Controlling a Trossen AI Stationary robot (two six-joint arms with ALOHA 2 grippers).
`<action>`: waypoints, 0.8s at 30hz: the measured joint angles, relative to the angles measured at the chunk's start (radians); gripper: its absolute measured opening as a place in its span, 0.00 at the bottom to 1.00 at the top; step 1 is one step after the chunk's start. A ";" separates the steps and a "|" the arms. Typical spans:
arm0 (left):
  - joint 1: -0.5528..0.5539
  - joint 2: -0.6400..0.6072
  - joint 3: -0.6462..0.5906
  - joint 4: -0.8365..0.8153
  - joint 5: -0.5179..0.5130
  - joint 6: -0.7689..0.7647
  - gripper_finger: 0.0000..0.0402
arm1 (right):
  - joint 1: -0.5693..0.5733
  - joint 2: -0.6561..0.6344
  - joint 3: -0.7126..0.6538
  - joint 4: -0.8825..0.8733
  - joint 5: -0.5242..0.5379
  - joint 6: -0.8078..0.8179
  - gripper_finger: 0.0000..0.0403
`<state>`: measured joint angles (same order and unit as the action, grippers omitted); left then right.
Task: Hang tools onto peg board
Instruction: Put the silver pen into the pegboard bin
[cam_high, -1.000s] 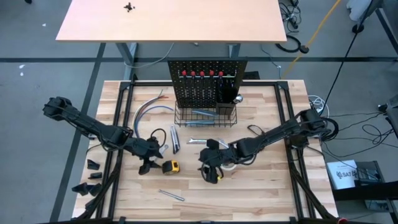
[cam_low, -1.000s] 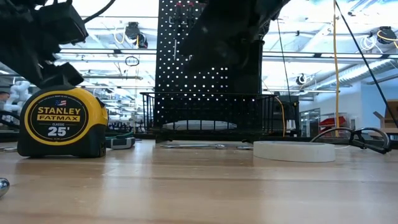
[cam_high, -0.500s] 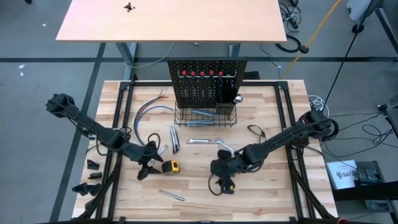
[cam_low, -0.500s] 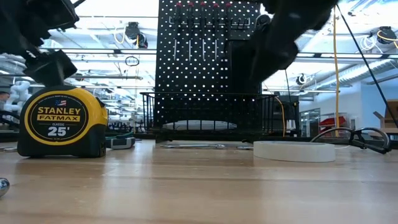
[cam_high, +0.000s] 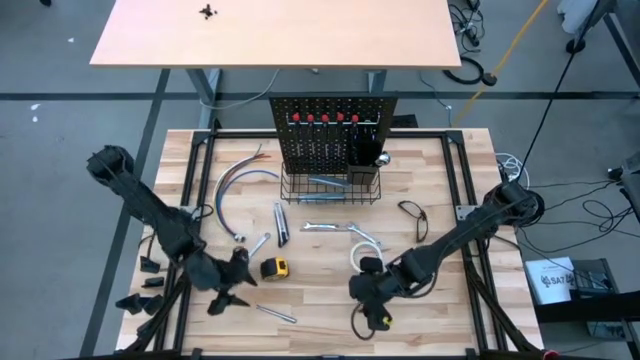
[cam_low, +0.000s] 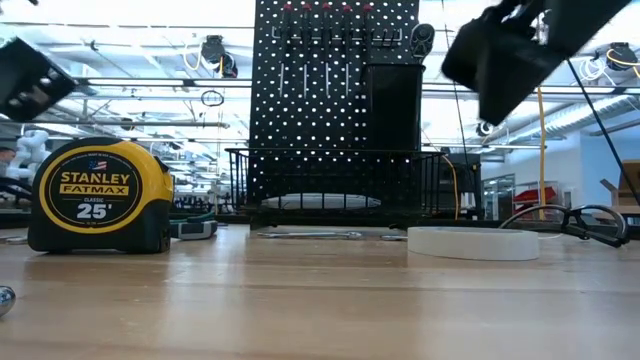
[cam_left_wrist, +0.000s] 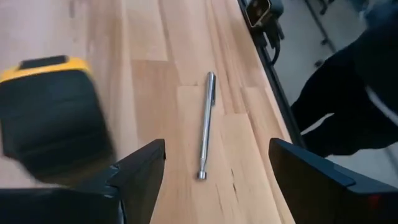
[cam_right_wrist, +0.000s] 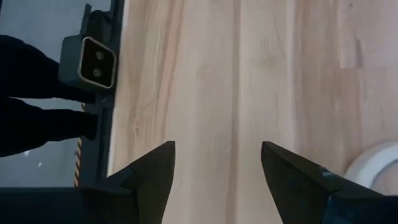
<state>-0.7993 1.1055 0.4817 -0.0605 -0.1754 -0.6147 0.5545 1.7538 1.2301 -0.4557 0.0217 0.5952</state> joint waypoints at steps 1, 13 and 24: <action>-0.013 0.029 0.016 0.001 -0.015 0.008 0.72 | 0.009 0.000 0.000 0.000 0.010 0.007 0.58; -0.032 0.389 0.209 0.002 -0.026 0.150 0.72 | 0.043 0.000 0.000 0.002 0.081 0.031 0.58; -0.035 0.550 0.245 0.000 -0.039 0.113 0.69 | 0.049 0.000 0.000 -0.005 0.083 0.003 0.58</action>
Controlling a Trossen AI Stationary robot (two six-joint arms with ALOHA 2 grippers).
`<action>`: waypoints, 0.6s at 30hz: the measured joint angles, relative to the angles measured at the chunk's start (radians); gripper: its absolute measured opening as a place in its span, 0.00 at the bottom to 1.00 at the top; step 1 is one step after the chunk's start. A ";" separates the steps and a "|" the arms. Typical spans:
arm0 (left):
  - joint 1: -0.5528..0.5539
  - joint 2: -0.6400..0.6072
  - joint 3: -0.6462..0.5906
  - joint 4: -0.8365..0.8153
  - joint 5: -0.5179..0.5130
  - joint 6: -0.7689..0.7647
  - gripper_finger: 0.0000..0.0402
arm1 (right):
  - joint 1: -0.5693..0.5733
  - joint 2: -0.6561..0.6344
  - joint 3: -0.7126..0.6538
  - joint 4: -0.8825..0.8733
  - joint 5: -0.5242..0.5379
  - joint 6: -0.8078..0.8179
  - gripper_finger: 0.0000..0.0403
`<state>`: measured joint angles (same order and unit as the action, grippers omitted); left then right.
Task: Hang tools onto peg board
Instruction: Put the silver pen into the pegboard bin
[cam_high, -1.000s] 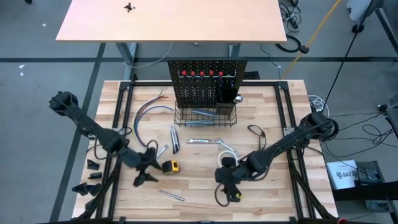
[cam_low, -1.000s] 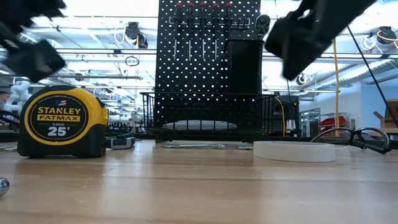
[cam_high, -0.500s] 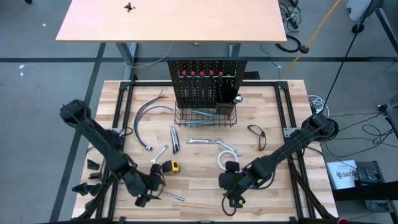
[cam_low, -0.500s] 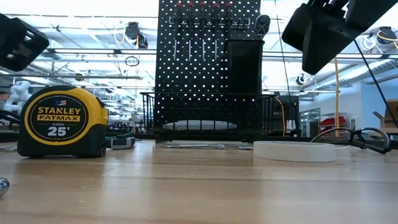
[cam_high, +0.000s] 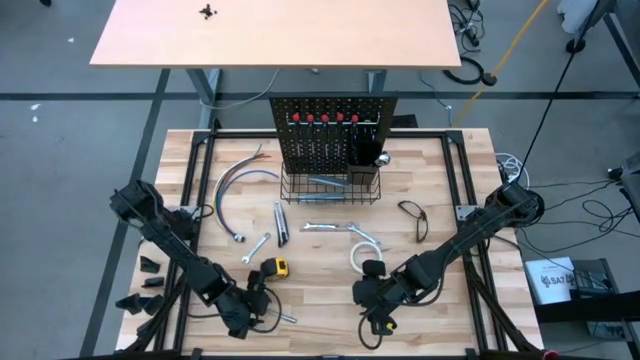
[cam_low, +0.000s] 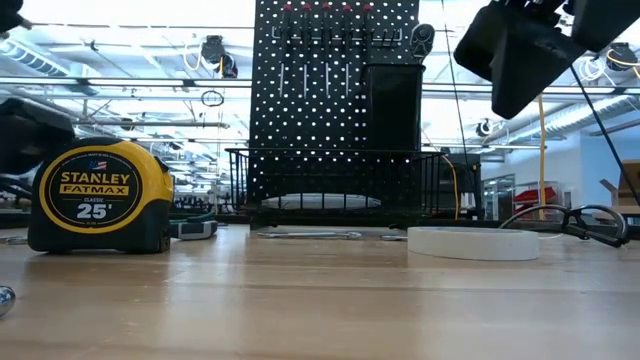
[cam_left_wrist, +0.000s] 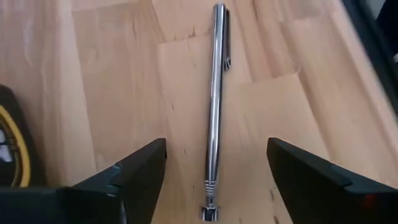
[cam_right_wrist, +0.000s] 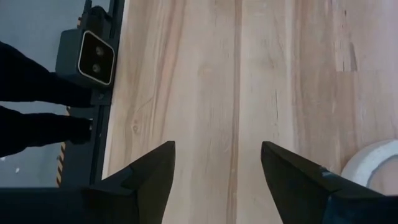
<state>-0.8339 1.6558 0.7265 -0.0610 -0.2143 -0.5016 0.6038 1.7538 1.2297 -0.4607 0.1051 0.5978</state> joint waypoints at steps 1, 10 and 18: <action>0.000 0.009 0.003 -0.002 -0.001 0.013 0.67 | 0.001 0.000 0.000 -0.004 0.000 -0.001 0.58; -0.002 0.051 0.010 -0.007 -0.082 0.047 0.35 | 0.013 0.000 0.000 -0.033 -0.001 0.010 0.58; -0.001 0.057 0.008 -0.008 -0.099 0.097 0.16 | 0.014 0.000 0.000 -0.044 -0.002 0.019 0.58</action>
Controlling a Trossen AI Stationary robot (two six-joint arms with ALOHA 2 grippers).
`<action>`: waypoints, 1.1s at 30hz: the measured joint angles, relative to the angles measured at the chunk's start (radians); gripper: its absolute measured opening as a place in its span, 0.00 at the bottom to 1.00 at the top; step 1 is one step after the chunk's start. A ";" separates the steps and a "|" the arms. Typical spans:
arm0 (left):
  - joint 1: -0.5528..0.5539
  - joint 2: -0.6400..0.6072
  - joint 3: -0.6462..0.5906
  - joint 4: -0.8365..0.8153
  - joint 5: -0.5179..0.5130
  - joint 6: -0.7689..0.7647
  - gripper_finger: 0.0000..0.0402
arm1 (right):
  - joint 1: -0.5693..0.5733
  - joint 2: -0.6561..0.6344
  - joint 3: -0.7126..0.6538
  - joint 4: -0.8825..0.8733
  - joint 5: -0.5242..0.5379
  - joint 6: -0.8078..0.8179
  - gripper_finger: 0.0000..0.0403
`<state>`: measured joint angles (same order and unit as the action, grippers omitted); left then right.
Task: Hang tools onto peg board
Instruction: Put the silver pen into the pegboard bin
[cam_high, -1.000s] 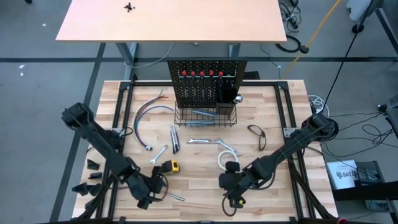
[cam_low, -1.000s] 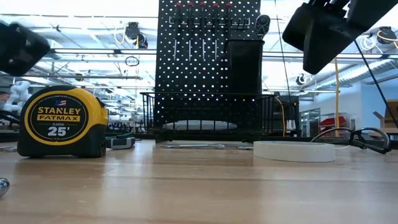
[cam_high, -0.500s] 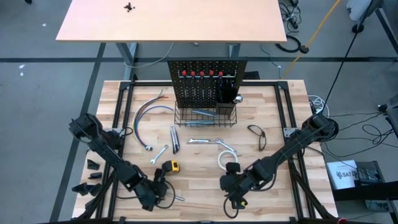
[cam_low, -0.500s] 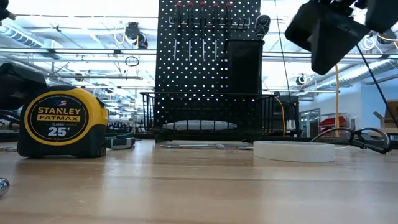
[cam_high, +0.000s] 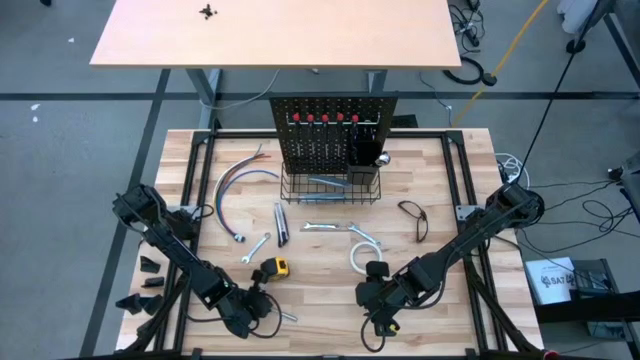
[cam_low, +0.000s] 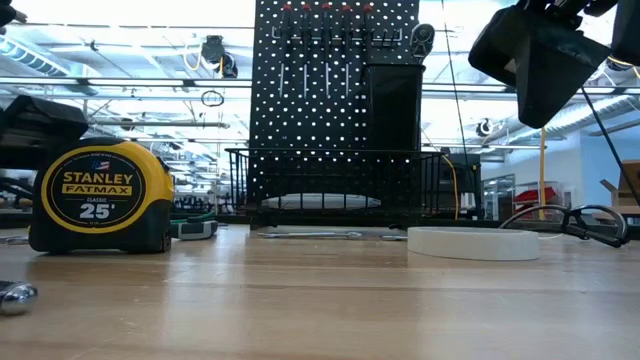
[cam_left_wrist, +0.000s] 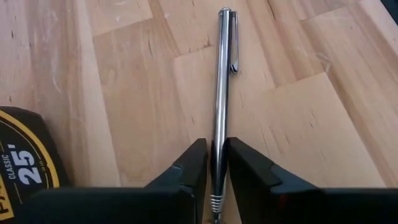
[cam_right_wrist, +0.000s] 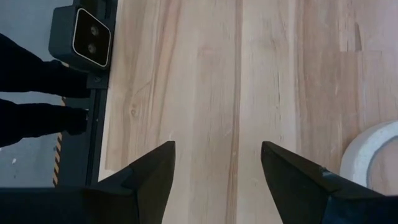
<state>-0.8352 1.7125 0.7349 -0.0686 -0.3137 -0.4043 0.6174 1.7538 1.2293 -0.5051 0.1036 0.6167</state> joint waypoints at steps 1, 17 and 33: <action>0.000 0.000 0.000 0.001 0.001 0.002 0.16 | 0.000 0.000 0.000 0.000 0.000 0.000 0.58; 0.004 -0.010 0.035 -0.016 0.022 0.001 0.03 | -0.010 -0.016 0.000 -0.014 0.004 -0.027 0.58; 0.046 -0.360 0.159 -0.240 -0.173 0.002 0.03 | -0.102 -0.280 0.000 0.048 0.236 -0.216 0.58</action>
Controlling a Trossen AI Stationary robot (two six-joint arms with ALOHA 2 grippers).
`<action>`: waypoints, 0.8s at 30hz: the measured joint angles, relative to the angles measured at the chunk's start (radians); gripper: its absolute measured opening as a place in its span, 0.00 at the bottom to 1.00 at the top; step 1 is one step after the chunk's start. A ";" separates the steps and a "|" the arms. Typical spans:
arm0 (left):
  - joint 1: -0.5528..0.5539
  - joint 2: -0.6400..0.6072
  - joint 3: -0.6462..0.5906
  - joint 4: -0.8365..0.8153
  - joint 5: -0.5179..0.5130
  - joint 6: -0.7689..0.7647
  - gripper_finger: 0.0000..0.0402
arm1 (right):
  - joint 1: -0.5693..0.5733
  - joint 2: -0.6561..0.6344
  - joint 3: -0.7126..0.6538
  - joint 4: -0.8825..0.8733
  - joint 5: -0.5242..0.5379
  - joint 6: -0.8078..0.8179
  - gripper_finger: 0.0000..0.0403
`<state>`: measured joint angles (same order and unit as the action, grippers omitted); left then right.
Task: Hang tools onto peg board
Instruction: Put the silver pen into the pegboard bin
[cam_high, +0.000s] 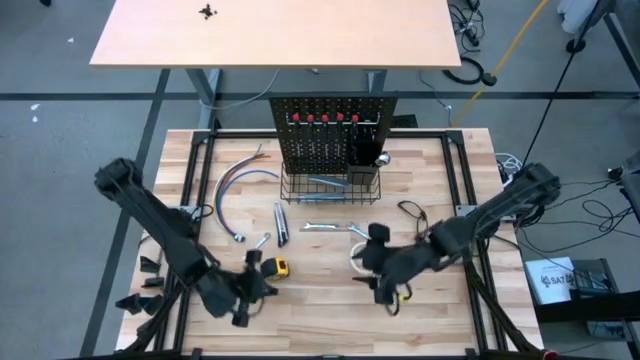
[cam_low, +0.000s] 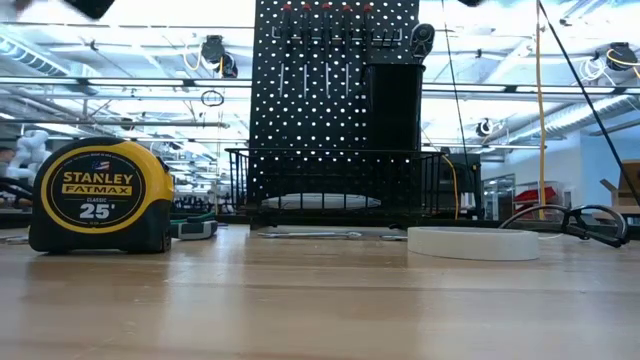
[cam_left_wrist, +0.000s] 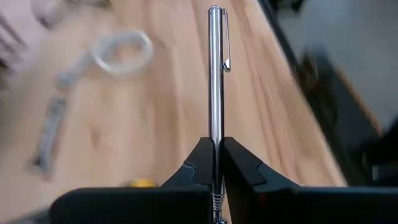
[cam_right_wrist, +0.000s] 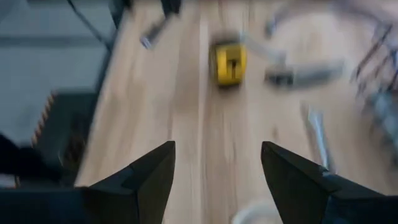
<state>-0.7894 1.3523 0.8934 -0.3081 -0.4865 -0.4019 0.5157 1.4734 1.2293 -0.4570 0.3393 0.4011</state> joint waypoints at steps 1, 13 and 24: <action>0.009 -0.031 0.004 0.002 -0.020 0.000 0.03 | -0.008 -0.019 0.000 0.041 0.000 -0.028 0.58; 0.152 -0.361 0.017 0.323 -0.125 0.246 0.03 | -0.123 -0.119 0.000 0.625 -0.022 -0.450 0.58; 0.318 -0.377 0.018 0.687 0.067 0.539 0.03 | -0.349 -0.006 0.120 0.873 -0.343 -0.435 0.58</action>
<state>-0.4719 0.9748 0.9119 0.3792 -0.4192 0.1376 0.1667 1.4673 1.3493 0.4160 -0.0042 -0.0336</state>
